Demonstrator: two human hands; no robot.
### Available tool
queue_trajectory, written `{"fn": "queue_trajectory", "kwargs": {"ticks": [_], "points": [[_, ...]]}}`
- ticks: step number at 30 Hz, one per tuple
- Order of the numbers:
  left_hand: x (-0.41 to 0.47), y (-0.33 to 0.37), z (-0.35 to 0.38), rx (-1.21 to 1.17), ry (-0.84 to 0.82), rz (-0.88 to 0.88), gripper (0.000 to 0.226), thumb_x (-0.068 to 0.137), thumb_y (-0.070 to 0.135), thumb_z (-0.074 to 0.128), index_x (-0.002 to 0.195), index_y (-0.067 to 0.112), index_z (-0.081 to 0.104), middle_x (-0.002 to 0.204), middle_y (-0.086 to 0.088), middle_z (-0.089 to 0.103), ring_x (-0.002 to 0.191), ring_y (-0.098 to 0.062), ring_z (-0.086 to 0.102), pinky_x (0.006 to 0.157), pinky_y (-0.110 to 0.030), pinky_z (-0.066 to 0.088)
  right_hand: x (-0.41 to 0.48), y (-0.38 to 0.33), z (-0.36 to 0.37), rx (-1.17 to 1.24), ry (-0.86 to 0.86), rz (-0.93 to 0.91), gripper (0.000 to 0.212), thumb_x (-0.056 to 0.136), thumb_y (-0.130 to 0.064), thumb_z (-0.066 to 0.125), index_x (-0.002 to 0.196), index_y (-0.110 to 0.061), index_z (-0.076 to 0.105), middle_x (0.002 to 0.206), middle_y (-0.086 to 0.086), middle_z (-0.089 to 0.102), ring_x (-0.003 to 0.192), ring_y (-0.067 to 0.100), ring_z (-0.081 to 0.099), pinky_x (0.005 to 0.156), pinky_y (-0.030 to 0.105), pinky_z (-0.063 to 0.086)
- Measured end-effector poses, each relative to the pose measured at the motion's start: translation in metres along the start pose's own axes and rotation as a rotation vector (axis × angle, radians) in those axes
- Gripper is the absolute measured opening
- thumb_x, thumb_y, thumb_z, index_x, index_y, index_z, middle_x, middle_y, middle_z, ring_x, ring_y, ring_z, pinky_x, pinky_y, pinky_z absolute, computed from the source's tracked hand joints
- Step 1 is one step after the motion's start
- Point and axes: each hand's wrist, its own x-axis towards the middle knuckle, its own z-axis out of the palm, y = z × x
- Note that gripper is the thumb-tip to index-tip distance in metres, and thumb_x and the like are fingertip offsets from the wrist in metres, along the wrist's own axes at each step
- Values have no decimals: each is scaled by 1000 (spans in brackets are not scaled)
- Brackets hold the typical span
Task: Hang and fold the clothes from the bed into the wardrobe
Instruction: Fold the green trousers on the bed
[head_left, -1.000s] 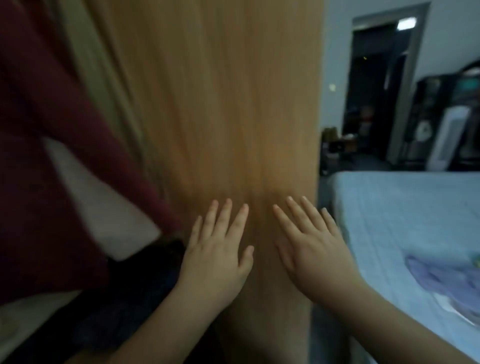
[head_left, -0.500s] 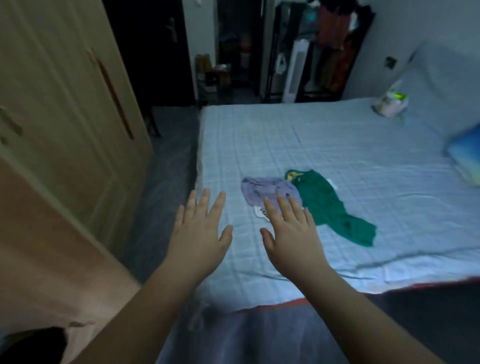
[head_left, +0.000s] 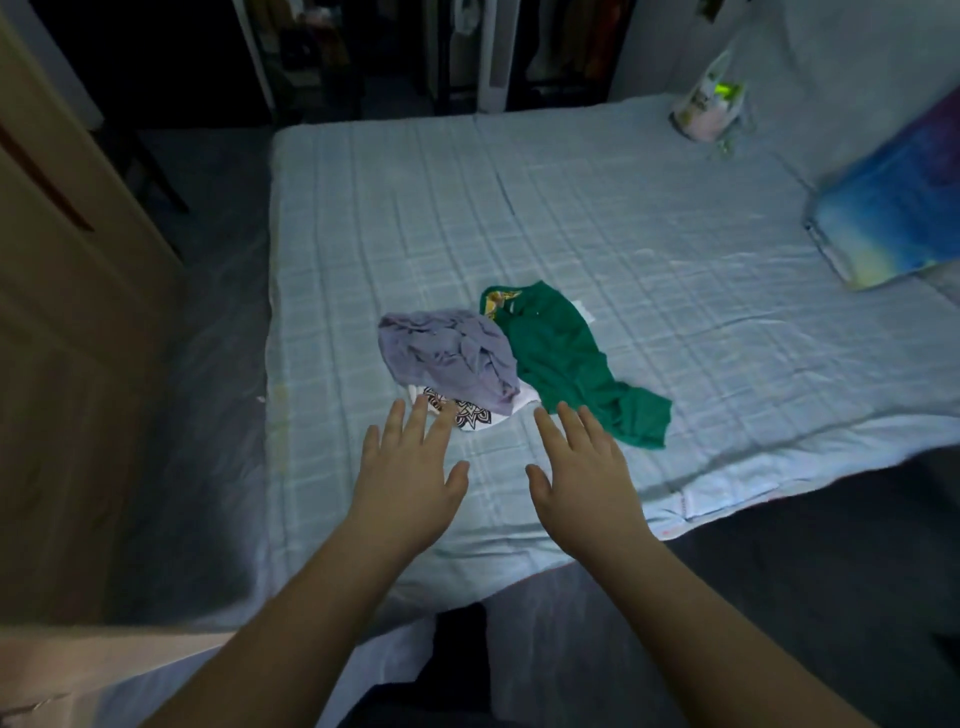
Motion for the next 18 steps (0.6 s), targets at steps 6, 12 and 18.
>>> {"fn": "queue_trajectory", "kwargs": {"ticks": [6,12,18], "points": [[99,12,20,-54,-63,39,69,98,51,37,157,26,12,165,-8,13,151,-32,7,120,-51,16,78,49,15,-66,-142,7,66,97,-41,45,156,-21,24,163,9,23,150,31,17,120,48,20],[201,28,26,-69,-107,29,72,98,52,37,159,27,8,165,-10,11,151,-33,10,119,-53,20,173,92,17,-16,-170,53,66,97,-38,48,156,-19,24,163,9,23,150,30,17,120,48,22],[290,56,58,-131,-179,-34,68,98,44,44,157,20,18,164,-13,17,150,-34,15,120,-48,20,248,157,37,77,-213,123,66,96,-32,51,155,-16,26,160,12,28,148,32,22,120,47,24]]}}
